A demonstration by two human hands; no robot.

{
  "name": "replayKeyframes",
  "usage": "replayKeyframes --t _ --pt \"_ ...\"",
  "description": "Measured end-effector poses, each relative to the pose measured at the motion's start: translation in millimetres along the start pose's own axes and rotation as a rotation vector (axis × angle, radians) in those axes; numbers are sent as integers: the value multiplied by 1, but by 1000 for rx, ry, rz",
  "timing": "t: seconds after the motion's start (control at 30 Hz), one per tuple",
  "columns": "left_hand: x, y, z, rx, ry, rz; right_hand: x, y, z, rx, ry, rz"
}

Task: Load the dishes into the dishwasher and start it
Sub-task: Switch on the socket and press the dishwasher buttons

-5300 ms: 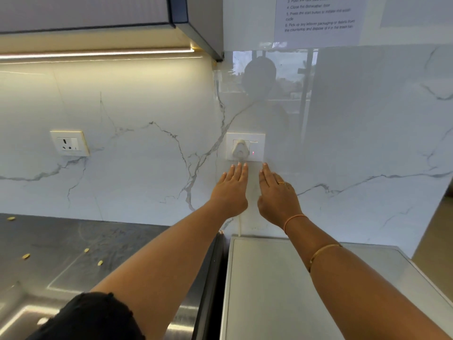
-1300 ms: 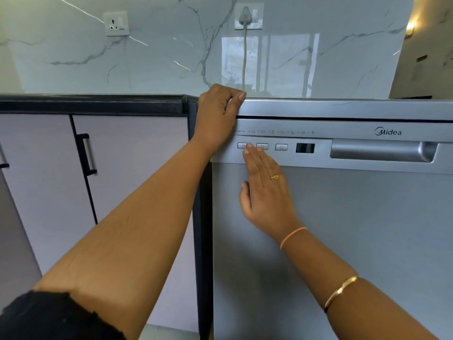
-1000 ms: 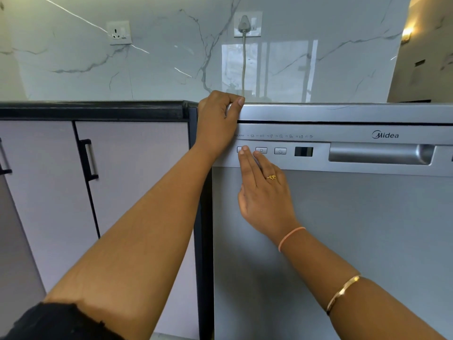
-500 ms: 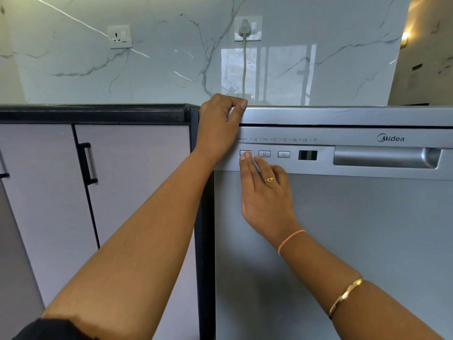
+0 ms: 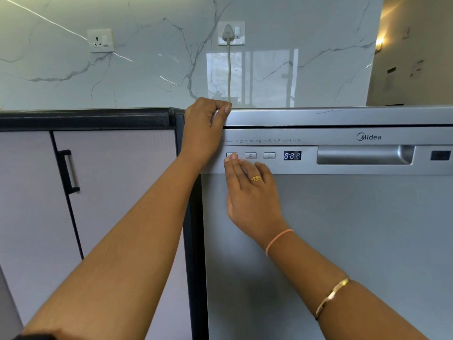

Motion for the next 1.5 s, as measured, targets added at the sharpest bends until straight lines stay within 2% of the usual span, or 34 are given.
replayKeyframes --t 0.3,0.53,0.7,0.83,0.93,1.23,1.5 --pt "5 2 1 29 22 -22 -9 -26 10 5 -22 -91" --pt "3 1 2 1 31 -33 -89 -35 -11 -66 20 81" --pt "-6 -5 2 -51 61 -34 -115 -36 -15 -42 -47 36" --pt "-5 -7 2 -55 79 -35 -134 -36 -21 -87 -86 113" --pt "-6 -7 2 -56 85 -37 -149 -26 -24 -64 -62 88" --pt "-6 -13 4 -59 168 6 -157 17 -30 -20 -79 138" --pt "-4 -14 5 -71 211 1 -160 18 -24 -81 -63 135"
Point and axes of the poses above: each hand's wrist, its own y-axis towards the middle knuckle, its own z-axis out of the palm, x = y × z, the point moved 8 cm from there along y, towards the middle knuckle, and after that the axes turned 3 degrees about x, right-handed, at the moved point
